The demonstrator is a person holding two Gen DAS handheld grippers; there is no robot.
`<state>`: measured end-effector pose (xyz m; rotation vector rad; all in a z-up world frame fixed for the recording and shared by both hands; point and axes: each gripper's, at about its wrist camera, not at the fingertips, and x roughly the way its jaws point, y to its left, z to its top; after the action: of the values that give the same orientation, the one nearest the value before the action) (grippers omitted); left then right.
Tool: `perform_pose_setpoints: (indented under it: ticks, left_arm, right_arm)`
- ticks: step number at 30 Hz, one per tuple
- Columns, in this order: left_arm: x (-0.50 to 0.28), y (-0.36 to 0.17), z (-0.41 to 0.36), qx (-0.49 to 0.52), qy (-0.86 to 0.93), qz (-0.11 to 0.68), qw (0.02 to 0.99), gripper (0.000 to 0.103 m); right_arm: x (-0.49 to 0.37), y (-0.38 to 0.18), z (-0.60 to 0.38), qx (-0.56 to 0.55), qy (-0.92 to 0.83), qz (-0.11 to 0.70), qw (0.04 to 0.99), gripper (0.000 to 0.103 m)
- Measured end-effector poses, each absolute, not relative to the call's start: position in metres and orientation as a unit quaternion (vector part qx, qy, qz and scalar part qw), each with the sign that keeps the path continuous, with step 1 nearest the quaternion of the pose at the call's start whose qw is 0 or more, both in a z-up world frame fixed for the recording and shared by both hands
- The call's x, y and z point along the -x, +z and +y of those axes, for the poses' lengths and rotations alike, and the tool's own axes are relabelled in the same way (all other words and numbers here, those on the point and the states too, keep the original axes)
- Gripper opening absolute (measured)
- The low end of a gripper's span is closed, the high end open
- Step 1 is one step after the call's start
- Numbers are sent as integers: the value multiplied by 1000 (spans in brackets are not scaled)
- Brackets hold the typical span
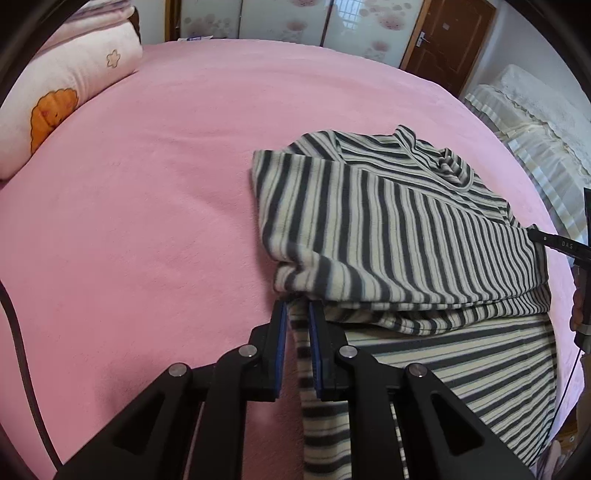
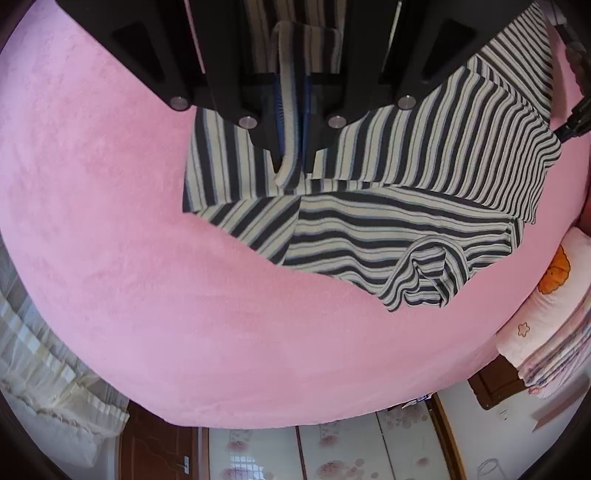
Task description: Fold small clothes
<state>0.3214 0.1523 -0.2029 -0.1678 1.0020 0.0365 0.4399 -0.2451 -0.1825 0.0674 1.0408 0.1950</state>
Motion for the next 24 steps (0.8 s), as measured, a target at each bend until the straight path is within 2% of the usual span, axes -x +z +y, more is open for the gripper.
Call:
perform_pose_setpoints:
  ticks: [4,6,9,11,12,18,21,23,24]
  left_arm:
    - [-323,-203,150,73,20,479,875,12]
    - [-326,-203,145,69,19,479,875,16]
    - [-329,-200,133,56,8,471,880,33]
    - [-331,-197,125,37,12,466,884,54]
    - [-333,-196,121,21,23,462,886,57]
    - [-354,-207,125,22,55,476,877,56]
    - [-358,-212,138,64,57,484,871,39]
    - [-357,-213,143,76,60,486,868,17]
    - [-355,-213,144,70,67,486,869,14]
  right_arm:
    - [-442,-179,-242,-29,93,495,864,8]
    - [-442,-179,-242,-30,94,495,863,8]
    - [-442,-179,-242,-29,95,495,863,8]
    - [-440,-178,-241,-27,95,496,863,8]
    - [-441,-178,-242,-26,96,496,863,8]
    - [-442,-178,-241,-28,96,495,863,8]
    - [-443,-178,-240,-24,96,494,864,8]
    - [-443,-177,-240,-19,92,492,866,8]
    - [-443,-176,-241,-17,88,490,867,8]
